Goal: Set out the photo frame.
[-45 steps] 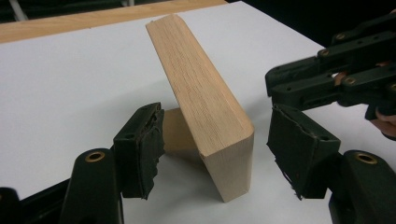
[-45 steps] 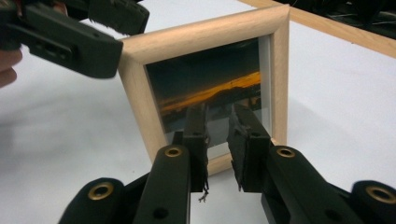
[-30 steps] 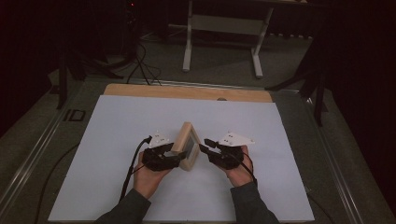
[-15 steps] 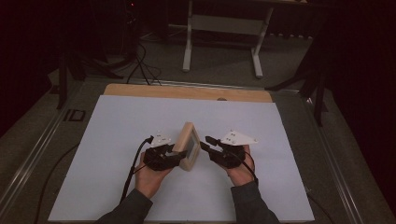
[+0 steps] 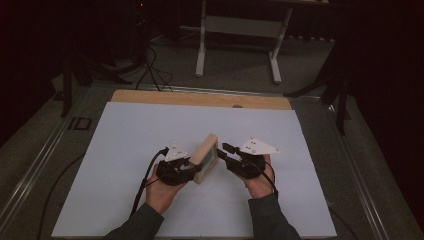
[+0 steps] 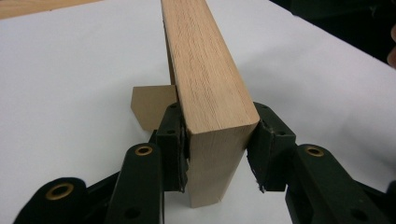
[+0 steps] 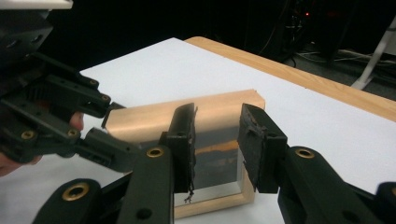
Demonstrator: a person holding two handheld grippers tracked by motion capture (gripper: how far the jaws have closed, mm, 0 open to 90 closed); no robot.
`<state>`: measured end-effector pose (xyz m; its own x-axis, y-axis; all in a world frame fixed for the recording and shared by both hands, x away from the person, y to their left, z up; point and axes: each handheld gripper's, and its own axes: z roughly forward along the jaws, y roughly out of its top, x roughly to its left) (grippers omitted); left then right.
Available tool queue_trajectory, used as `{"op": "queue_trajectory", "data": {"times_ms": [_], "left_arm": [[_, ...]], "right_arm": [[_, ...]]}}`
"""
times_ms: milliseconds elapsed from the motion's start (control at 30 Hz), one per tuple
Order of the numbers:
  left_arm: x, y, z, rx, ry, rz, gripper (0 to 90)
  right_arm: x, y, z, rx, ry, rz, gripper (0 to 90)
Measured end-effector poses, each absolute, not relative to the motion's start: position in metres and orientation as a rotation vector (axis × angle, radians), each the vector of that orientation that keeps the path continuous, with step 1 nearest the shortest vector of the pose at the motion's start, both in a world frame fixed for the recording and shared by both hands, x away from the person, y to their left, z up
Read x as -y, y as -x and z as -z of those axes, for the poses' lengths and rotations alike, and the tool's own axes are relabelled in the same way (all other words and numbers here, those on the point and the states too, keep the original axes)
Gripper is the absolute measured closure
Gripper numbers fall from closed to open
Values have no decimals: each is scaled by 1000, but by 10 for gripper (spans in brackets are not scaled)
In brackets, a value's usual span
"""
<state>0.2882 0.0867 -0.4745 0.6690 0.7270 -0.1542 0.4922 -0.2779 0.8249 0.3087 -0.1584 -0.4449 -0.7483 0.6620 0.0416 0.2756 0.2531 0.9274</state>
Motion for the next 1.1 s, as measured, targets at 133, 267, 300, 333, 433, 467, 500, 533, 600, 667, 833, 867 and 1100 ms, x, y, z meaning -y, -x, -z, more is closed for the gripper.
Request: {"op": "queue_trajectory", "data": {"times_ms": [133,267,300,333,433,467,500,533,600,667,833,867,1100], "left_arm": [[-84,-285,475,-920,-1956,-335,609],[-81,-281,475,-881,-1977,-356,610],[-80,-280,475,-872,-1982,-361,610],[-79,-279,475,-861,-1986,-365,610],[-77,-277,475,-834,-2000,-377,609],[-77,-276,475,-827,-2003,-381,609],[-76,-275,475,-821,-2006,-383,609],[-75,-274,475,-815,-2008,-385,609],[-74,-272,476,-803,-2013,-391,609],[-72,-270,476,-791,-2017,-398,609],[-68,-266,476,-754,-2027,-393,609],[-68,-265,476,-747,-2029,-390,609],[-63,-259,477,-693,-2043,-382,609]], "right_arm": [[160,-309,444,-2159,-867,-1499,661],[161,-309,443,-2151,-872,-1496,683],[161,-309,443,-2150,-872,-1498,692],[161,-309,443,-2151,-872,-1499,711],[161,-309,443,-2151,-869,-1496,760],[162,-309,443,-2148,-865,-1490,796],[162,-309,443,-2145,-865,-1487,805],[162,-310,444,-2143,-865,-1483,817],[162,-311,445,-2137,-867,-1478,845],[163,-312,447,-2135,-873,-1471,878],[162,-314,451,-2131,-883,-1466,896],[161,-315,452,-2131,-885,-1463,895],[161,-317,456,-2138,-893,-1451,895]]}}
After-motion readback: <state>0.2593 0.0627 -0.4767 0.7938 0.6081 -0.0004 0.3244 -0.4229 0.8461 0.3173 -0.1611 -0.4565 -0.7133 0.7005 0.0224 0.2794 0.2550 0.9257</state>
